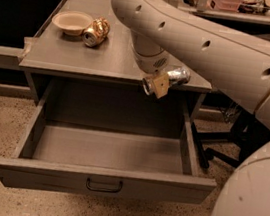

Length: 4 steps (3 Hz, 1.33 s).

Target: Place redbull can into top drawer

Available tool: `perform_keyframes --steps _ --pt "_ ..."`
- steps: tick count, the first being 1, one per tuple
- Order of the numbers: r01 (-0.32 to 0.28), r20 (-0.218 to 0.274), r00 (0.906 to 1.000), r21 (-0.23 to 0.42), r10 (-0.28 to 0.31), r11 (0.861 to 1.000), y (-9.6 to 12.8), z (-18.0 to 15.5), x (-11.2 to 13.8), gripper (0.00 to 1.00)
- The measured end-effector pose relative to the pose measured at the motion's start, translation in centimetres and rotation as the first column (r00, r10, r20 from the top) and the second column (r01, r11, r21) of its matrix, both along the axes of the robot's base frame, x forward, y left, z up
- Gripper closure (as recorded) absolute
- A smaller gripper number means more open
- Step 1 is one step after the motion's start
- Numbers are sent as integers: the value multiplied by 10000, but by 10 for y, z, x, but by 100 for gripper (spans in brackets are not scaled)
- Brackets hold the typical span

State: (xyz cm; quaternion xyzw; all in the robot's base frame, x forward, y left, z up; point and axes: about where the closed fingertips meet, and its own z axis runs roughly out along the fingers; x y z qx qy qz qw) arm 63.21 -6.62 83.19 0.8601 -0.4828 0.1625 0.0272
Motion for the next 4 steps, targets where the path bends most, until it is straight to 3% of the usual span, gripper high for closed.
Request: perform_keyframes --steps 1,2,3,4 --pt "2373 -1518 9644 1345 -2167 9621 -12 -44 -32 100" --pt "3534 -2437 9258 2867 -2890 8904 -12 -66 -66 100" --pt "3858 -2256 9194 3576 -3222 8505 -23 -69 -62 100" --pt "3539 -2514 9308 4390 -2653 8258 -12 -79 -54 100"
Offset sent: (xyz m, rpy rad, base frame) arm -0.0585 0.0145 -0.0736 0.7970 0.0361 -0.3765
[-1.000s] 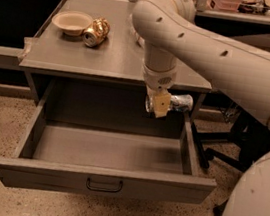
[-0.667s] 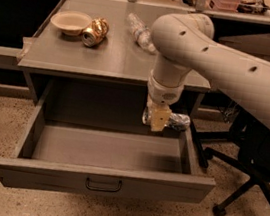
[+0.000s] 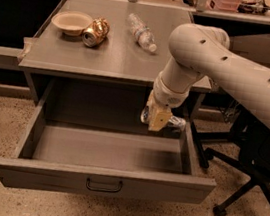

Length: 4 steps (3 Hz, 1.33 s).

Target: Place redbull can into top drawer

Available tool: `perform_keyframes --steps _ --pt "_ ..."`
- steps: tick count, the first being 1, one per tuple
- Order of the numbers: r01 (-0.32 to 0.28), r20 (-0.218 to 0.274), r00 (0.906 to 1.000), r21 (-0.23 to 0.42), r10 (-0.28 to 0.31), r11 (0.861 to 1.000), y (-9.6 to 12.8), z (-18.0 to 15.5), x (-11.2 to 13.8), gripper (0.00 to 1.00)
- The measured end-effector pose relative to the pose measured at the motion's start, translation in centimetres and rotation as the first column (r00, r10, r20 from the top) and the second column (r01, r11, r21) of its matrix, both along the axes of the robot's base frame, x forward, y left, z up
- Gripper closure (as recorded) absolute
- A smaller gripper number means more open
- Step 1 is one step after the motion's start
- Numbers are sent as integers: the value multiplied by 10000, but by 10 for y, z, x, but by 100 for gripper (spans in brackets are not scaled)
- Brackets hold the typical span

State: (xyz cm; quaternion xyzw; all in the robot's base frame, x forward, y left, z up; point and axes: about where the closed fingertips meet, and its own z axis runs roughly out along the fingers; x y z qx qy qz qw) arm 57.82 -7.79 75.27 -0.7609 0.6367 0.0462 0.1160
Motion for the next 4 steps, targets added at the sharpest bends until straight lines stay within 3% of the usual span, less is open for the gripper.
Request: perform_keyframes --steps 1,2,3,4 --pt "-668 194 9978 2205 640 9731 23 -17 17 100" --pt "-1221 675 9923 4123 1034 9028 55 -14 36 100" --pt "-1249 519 9919 5717 1162 8109 82 -14 47 100" --pt "-1249 519 9919 5717 1162 8109 82 -14 47 100"
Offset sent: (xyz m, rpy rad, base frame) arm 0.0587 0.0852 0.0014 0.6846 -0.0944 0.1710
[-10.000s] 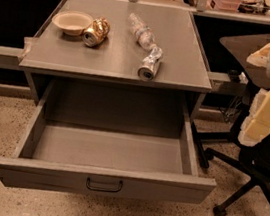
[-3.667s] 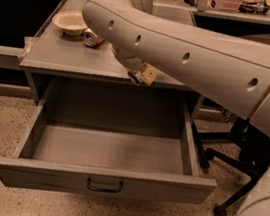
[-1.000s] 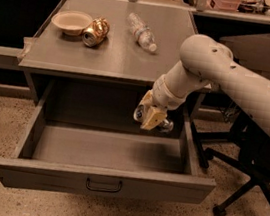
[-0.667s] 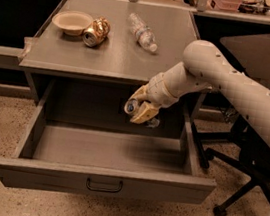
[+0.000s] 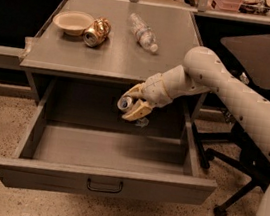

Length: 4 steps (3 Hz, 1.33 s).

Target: Place redbull can into top drawer

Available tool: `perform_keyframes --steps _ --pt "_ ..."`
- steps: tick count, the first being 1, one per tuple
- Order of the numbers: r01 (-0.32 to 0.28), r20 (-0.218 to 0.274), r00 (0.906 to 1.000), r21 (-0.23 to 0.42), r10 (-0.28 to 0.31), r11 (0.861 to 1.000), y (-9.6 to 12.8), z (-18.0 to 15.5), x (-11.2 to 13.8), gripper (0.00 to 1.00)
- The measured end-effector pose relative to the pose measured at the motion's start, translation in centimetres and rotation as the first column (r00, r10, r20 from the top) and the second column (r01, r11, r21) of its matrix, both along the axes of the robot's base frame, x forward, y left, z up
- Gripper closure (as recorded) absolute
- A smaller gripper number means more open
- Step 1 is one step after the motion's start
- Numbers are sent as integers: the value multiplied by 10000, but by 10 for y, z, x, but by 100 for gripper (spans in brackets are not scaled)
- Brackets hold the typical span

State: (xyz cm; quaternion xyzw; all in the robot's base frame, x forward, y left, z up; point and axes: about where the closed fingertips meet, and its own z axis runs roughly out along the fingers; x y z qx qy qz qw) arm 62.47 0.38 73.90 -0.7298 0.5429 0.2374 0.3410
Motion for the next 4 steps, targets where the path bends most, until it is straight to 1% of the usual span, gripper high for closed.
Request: perform_keyframes --steps 1,2,3,4 --pt "126 -10 9999 -41 -126 9999 5 -3 -8 100" --pt "266 -107 9996 264 -264 9993 21 -8 -37 100" --pt "671 -434 9970 663 -643 9955 32 -25 -67 100" --pt "992 -661 9935 1093 -924 9890 41 -40 -74 100"
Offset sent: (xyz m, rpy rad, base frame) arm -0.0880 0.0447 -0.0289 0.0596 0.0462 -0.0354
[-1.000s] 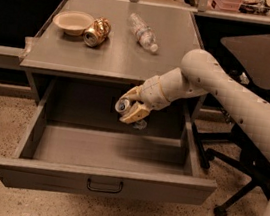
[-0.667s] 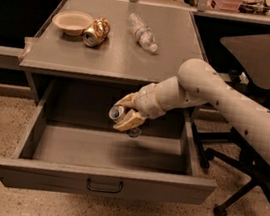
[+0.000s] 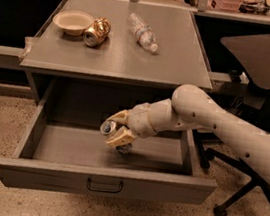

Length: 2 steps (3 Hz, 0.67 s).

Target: Place redbull can into top drawer

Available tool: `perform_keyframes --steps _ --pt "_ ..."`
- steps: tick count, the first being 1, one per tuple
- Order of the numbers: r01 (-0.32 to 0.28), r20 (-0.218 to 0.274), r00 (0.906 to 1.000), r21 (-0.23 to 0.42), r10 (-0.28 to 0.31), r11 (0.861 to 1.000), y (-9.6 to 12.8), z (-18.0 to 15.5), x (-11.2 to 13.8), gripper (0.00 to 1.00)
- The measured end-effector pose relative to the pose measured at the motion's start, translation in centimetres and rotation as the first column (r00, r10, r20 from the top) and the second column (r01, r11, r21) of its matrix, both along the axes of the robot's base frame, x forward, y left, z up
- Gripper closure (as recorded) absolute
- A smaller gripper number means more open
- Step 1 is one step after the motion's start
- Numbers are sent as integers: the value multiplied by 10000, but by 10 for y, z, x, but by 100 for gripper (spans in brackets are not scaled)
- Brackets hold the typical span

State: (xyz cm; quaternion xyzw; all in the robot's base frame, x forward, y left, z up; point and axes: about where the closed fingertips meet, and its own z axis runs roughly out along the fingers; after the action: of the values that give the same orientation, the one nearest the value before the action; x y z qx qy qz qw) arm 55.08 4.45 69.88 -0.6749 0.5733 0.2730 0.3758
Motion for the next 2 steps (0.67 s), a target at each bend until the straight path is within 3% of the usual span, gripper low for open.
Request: perform_keyframes --steps 1,2 --pt "188 80 9998 274 -190 9994 9 -3 6 86" --pt "196 87 9998 277 -199 9994 9 -3 6 63"
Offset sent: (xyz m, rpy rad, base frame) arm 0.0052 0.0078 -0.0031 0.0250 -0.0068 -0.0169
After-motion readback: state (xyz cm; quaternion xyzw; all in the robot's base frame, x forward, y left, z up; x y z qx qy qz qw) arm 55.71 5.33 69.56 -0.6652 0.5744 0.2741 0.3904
